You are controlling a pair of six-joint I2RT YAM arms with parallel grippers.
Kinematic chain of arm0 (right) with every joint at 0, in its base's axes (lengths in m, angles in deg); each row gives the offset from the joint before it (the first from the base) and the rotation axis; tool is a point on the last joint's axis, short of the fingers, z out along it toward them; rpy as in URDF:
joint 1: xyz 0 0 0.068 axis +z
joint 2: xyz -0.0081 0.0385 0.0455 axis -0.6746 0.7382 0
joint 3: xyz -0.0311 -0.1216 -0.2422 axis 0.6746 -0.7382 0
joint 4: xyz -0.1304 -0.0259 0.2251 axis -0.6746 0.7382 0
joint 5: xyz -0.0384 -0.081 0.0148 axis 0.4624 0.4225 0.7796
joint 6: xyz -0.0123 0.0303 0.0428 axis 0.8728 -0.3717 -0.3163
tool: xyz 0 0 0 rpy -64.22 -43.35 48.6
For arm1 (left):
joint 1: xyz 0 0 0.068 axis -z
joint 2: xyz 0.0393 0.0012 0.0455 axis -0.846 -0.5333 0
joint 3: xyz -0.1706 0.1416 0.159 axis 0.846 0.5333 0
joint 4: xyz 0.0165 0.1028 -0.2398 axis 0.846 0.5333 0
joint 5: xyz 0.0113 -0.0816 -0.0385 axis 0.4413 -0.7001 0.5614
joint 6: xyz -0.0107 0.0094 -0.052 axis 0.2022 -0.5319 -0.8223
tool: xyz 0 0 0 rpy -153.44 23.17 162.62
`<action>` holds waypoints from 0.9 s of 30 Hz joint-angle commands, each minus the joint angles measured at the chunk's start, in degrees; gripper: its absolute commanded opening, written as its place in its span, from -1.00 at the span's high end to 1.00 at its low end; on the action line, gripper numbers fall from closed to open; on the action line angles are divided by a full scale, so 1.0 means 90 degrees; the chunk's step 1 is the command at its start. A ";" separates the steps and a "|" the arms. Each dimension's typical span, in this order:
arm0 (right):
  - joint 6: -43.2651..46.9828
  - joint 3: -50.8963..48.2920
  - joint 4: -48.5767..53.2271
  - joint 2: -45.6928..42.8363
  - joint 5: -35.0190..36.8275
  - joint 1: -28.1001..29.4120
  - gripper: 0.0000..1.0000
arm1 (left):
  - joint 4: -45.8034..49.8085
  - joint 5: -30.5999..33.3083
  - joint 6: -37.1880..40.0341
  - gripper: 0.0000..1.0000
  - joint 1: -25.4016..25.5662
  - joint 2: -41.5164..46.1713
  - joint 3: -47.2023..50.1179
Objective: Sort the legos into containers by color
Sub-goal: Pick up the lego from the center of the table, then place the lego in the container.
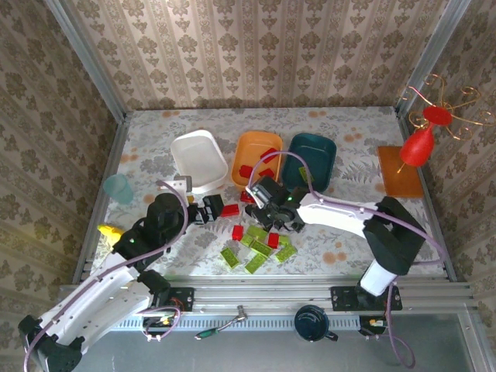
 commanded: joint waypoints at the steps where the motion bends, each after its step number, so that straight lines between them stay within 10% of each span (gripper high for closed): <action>1: 0.0010 0.0128 -0.0152 -0.0547 -0.0584 -0.0010 0.75 | 0.0273 0.0253 -0.0086 -1.00 -0.0059 0.0202 0.0011; 20: -0.0840 0.5680 -0.0479 0.4043 -0.1707 -0.0549 0.66 | 0.0767 0.0269 -0.0520 -0.99 -0.0020 0.0818 0.0265; 27: -0.1121 0.6170 -0.0538 0.4088 -0.1802 -0.0689 -0.24 | 0.1115 0.0259 -0.0457 -0.99 -0.0018 0.0831 0.0147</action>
